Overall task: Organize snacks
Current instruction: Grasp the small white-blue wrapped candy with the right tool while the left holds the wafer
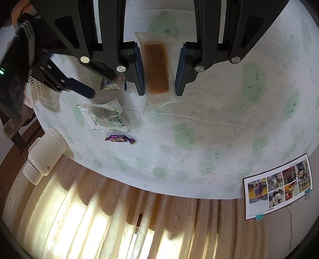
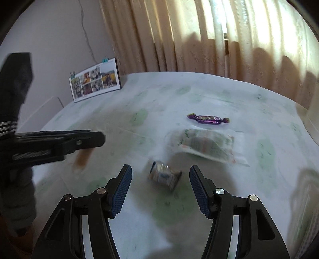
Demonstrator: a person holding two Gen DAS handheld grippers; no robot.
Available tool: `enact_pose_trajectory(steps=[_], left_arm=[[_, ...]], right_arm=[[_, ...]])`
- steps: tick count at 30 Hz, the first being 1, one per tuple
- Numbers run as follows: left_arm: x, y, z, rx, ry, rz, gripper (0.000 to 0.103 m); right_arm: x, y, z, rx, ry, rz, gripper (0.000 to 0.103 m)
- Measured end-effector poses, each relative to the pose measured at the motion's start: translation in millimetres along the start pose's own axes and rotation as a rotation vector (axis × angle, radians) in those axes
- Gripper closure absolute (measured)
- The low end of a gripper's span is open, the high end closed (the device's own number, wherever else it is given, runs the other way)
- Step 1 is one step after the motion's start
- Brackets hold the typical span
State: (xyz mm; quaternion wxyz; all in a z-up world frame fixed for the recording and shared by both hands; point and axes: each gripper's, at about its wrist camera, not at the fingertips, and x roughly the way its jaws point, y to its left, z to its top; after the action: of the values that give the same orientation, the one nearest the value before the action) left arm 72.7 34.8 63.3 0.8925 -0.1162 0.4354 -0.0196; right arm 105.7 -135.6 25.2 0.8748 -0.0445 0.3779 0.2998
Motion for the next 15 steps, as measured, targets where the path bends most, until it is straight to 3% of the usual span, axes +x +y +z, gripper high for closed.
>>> enact_pose_trajectory(steps=[10,15], left_arm=[[-0.9,1.0,-1.0,-0.002,0.006,-0.001,0.076],[1.4,-1.5,-2.2,0.002,0.01,0.0,0.076]], right_arm=[[35.7,0.3,2.4,-0.036,0.106,-0.004,0.044],[35.5,7.0,-1.6,-0.074,0.107,-0.067,0.071]])
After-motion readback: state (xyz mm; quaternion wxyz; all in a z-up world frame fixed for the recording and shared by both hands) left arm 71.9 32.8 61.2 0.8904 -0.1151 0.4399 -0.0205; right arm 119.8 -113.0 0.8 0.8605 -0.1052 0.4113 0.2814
